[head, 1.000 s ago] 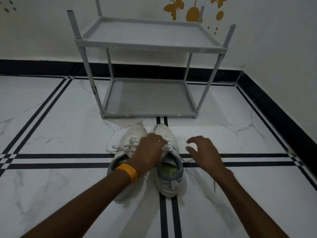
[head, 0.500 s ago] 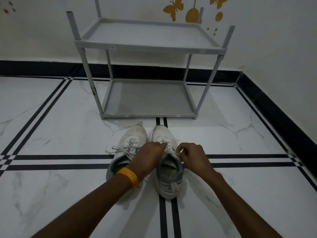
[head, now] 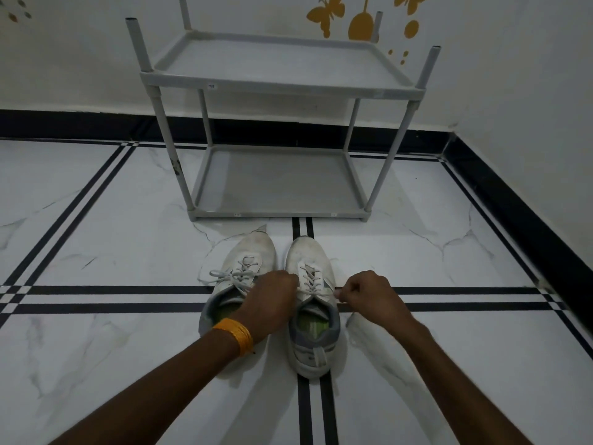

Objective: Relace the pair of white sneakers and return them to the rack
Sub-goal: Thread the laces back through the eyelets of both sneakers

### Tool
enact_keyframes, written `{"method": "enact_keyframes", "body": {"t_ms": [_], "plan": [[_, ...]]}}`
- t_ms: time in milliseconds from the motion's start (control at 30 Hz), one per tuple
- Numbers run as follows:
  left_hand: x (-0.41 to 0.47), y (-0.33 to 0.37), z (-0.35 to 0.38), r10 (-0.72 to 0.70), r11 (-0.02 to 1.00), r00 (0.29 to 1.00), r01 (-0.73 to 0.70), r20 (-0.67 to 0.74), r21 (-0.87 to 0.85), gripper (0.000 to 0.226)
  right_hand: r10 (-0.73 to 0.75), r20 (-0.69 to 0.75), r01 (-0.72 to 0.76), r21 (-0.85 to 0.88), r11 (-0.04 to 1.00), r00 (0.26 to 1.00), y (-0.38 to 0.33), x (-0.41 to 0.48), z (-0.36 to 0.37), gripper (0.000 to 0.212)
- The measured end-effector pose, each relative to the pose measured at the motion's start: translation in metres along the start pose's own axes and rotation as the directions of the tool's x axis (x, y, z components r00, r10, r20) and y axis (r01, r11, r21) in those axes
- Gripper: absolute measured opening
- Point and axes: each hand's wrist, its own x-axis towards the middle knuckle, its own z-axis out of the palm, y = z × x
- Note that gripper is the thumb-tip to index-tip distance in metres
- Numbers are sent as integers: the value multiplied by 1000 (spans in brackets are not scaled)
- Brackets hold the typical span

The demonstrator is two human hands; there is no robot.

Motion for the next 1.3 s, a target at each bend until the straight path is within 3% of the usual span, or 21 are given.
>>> {"method": "enact_keyframes", "body": {"t_ms": [67,133,233,300,333,400,500,633,767,933,1033,1133,1300], "plan": [[1,4,-12,-133,965,991,135,26,-224,23,-1,75,-19,253,967,997,3,-7,-8,28],[3,6,-25,-226,858,973,224,53,-463,37,-56,108,-12,543,840,993,-1,-14,-10,21],[7,10,-39,-287,561,954,240,86,-793,39,-110,37,25,857,515,993,-14,-15,-4,21],[9,15,-38,-283,360,952,215,114,-908,35,-96,3,32,935,354,995,-22,-12,3,20],[9,16,-35,-278,287,954,192,110,-938,34,-86,-7,35,941,336,996,-26,-12,6,18],[8,18,-26,-281,209,957,140,78,-968,33,-61,-40,61,912,405,997,-31,-7,12,18],[7,18,-16,-341,323,940,87,-30,-942,28,-23,-117,108,796,596,993,-35,0,20,20],[8,14,-8,-339,351,938,60,-67,-934,23,-12,-174,130,686,716,985,-33,7,27,23],[9,9,-4,-276,426,957,40,-88,-904,18,-19,-135,109,705,701,991,-30,5,23,22],[13,8,0,-271,503,952,11,-145,-864,17,-67,45,17,689,724,997,-23,4,16,23],[14,13,-4,-193,579,965,-36,-180,-814,13,-109,27,69,621,781,994,-22,6,18,18],[14,16,-10,-183,544,976,-2,-121,-839,29,-174,30,132,530,837,984,-23,8,15,24],[18,12,-13,-173,747,966,0,-194,-665,24,-310,-55,313,280,907,949,-21,7,20,22]]}}
